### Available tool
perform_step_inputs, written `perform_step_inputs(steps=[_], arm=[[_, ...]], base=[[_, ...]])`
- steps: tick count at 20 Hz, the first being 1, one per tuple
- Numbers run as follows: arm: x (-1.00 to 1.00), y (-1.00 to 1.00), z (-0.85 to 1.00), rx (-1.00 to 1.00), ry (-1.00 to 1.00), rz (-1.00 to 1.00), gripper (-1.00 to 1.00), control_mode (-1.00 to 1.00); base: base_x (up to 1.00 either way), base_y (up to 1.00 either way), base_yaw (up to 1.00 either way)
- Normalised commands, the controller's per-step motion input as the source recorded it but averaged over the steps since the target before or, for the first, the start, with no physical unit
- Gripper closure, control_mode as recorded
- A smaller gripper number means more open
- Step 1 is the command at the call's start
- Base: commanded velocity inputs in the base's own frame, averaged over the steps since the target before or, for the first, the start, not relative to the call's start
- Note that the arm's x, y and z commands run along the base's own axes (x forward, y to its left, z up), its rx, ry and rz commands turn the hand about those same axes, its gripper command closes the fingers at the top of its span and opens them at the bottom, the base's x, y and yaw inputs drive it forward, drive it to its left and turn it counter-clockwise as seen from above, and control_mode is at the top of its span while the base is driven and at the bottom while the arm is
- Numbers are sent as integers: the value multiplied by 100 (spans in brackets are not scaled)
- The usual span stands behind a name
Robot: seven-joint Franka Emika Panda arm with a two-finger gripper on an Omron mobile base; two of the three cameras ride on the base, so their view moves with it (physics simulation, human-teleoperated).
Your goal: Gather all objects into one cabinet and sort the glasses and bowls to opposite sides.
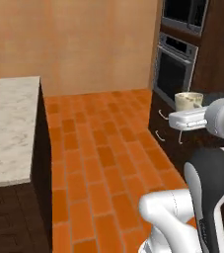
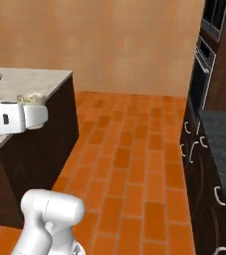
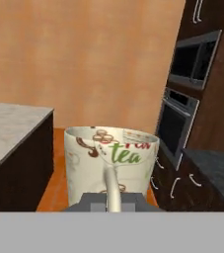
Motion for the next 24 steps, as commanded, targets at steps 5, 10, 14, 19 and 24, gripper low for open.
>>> perform_step_inputs(steps=[5,10,14,19,24], arm=[[0,0,0,0,0,0,100,100],[0,0,0,0,0,0,100,100],[0,0,0,0,0,0,100,100],[0,0,0,0,0,0,100,100],[0,0,0,0,0,0,100,100]], base=[[-16,1,100],[-16,2,100],[-13,0,100],[-4,0,100],[2,0,100]])
